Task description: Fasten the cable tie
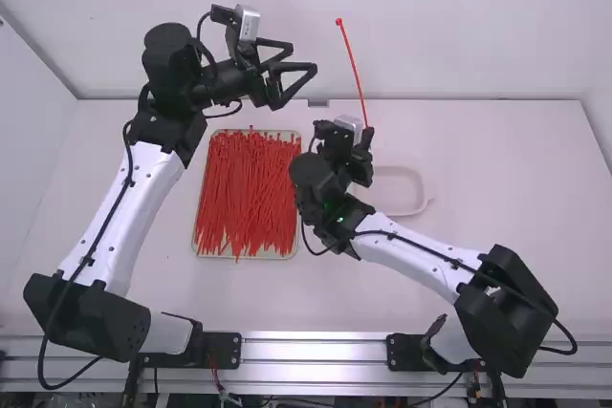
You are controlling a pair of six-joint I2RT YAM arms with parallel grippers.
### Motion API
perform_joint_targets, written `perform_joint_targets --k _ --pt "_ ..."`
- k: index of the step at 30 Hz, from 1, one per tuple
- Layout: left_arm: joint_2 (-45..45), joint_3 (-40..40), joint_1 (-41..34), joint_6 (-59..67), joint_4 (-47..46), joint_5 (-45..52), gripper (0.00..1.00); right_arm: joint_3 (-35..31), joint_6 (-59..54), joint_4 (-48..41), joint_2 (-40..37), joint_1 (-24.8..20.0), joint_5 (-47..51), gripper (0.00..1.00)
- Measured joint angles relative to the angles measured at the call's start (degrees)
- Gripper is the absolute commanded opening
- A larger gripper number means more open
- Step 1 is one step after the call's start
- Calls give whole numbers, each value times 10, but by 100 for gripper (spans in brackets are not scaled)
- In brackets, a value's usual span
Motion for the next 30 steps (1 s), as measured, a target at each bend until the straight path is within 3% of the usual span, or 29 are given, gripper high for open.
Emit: perform_joint_targets --k 11,23,30 --pt "0 0 -26 -56 68 38 91 0 -122 42 -1 48 37 0" --pt "0 0 -28 -60 64 7 59 0 -154 42 -1 83 38 0" --pt "0 0 -27 -62 64 1 53 0 -156 43 -1 72 39 0"
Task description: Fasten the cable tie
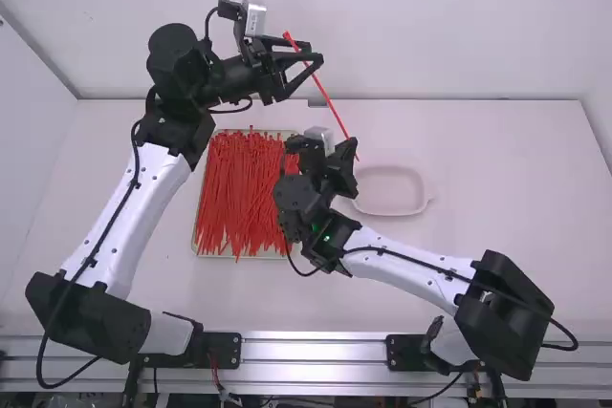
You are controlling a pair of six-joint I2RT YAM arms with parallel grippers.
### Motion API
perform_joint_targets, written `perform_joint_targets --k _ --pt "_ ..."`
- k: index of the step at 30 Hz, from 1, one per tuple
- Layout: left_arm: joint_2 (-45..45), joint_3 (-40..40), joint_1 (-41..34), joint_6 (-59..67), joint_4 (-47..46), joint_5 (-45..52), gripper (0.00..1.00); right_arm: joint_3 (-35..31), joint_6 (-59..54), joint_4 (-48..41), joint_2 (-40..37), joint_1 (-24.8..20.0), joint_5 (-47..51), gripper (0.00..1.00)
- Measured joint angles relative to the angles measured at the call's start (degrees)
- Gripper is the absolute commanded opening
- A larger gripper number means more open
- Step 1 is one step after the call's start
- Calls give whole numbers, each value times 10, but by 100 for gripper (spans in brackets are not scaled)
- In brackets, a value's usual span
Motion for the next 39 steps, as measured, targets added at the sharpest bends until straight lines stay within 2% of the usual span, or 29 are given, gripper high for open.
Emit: perform_joint_targets --k 11,20,25,28,31,36,39 --pt "0 0 8 -35 11 -33 33 0 5 30 0 -17 2 0" --pt "0 0 1 -66 33 -67 33 0 7 50 0 -32 4 0" --pt "0 0 -18 -61 54 -69 44 0 7 55 0 -32 5 0" --pt "0 0 -26 -61 54 -68 46 0 6 55 0 -32 6 0" --pt "0 0 -29 -59 54 -68 37 0 5 56 0 -32 6 0" --pt "0 0 -30 -59 59 -75 33 0 4 57 0 -33 5 0" --pt "0 0 -30 -59 59 -86 25 0 4 57 -1 -33 7 0"
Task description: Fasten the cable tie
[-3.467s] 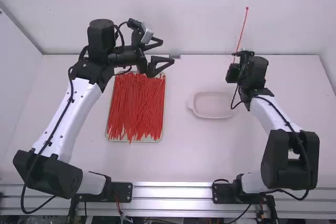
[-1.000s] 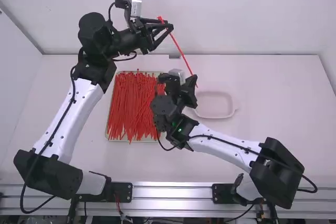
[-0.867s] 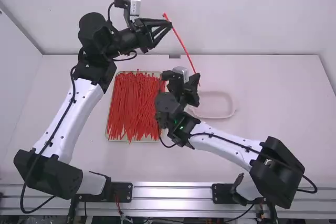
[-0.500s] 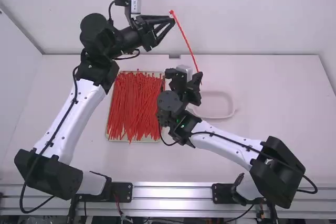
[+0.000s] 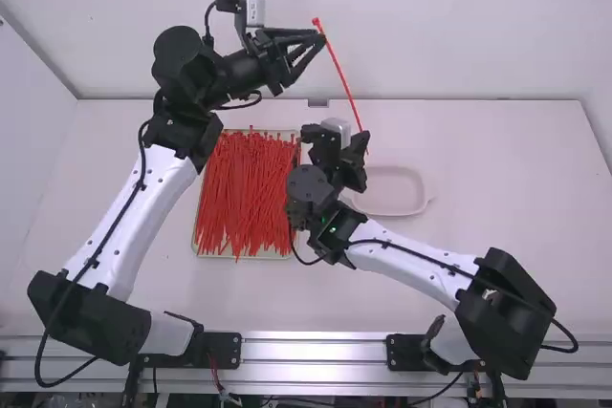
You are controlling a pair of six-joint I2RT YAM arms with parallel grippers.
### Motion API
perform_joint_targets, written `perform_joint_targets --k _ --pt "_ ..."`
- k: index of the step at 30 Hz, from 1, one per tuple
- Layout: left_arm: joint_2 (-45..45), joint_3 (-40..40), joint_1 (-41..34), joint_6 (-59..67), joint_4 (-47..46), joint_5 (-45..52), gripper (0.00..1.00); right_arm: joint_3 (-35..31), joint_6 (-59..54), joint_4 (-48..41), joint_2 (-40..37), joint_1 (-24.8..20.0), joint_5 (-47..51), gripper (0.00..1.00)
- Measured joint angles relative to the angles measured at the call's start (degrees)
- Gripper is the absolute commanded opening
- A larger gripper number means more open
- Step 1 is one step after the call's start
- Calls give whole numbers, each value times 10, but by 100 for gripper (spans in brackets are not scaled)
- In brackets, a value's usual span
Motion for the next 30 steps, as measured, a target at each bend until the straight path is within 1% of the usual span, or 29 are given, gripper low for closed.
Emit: perform_joint_targets --k 8,18,20,22,24,26,28,30 --pt "0 0 0 -9 30 -15 27 0 0 0 0 0 -1 0" --pt "0 0 -8 -14 28 -27 25 0 0 0 0 0 -1 0" --pt "0 0 -15 -14 28 -28 22 0 0 0 0 0 -1 0" --pt "0 0 -18 -13 28 -27 15 0 1 0 0 0 -2 0" --pt "0 0 -18 -14 28 -28 12 0 0 0 0 0 -2 0" --pt "0 0 -18 -14 25 -28 11 0 0 0 0 0 -1 0" --pt "0 0 -19 -14 22 -28 7 0 0 0 0 0 -1 0" --pt "0 0 -19 -14 20 -28 6 0 0 0 0 0 -2 0"
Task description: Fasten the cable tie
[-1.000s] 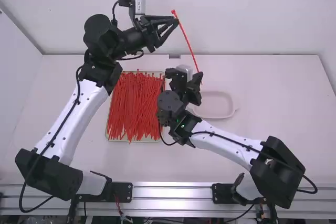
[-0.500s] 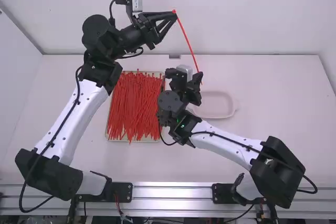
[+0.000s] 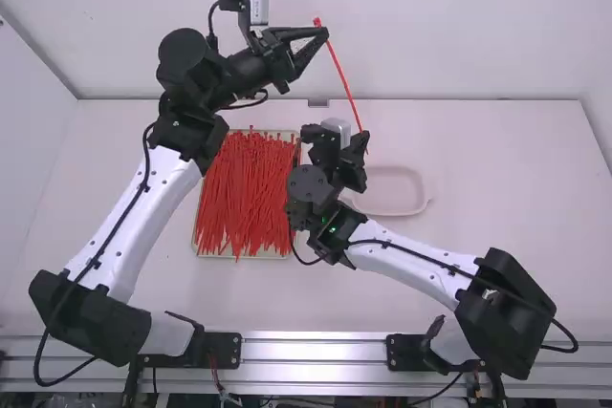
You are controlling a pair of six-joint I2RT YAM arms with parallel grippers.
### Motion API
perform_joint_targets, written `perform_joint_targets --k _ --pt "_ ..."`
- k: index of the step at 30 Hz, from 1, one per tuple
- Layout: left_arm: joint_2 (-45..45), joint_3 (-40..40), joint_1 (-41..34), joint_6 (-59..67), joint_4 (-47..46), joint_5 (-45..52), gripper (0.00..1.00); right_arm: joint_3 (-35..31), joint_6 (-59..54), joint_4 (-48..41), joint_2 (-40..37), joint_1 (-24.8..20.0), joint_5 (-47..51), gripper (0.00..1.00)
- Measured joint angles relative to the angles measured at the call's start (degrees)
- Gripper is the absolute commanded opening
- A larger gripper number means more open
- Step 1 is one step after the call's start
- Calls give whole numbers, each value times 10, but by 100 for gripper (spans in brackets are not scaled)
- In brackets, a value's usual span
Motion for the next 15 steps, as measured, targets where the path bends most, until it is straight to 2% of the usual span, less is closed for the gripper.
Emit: perform_joint_targets --k 15 --pt "0 0 0 0 -1 0 2 0 0 2 0 0 -1 0"
